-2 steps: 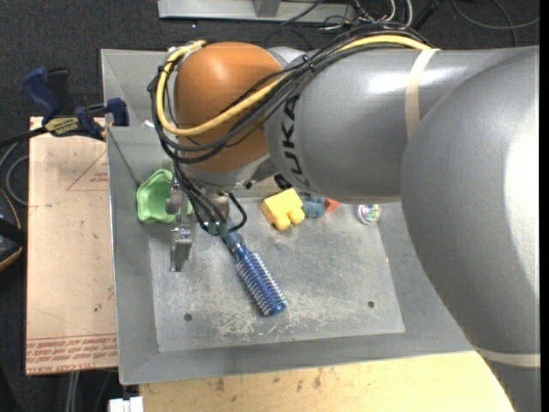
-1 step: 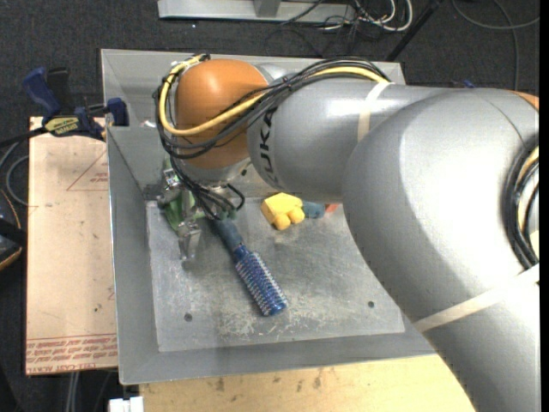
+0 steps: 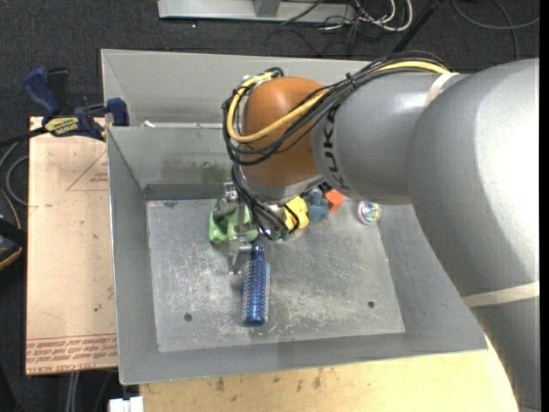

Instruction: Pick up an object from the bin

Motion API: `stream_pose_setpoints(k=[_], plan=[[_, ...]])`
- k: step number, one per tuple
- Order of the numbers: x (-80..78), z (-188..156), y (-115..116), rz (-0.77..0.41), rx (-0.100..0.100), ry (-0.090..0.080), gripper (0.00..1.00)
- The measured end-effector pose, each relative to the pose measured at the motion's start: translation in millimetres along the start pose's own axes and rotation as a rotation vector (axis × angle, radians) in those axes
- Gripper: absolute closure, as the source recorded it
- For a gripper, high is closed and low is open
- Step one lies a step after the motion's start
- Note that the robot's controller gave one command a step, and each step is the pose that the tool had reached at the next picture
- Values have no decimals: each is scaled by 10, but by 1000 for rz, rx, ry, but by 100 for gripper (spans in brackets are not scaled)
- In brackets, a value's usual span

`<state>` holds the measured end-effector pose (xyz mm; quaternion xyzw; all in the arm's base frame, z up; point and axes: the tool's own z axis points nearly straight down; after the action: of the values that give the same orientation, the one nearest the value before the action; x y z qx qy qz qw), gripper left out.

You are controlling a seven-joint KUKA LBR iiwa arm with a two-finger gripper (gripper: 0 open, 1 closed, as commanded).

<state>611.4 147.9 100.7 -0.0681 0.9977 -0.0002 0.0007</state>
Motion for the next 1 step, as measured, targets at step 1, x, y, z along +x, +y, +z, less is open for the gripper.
stream_pose_setpoints(k=[1], plan=[[84,6,-350,420,-1,0,0]])
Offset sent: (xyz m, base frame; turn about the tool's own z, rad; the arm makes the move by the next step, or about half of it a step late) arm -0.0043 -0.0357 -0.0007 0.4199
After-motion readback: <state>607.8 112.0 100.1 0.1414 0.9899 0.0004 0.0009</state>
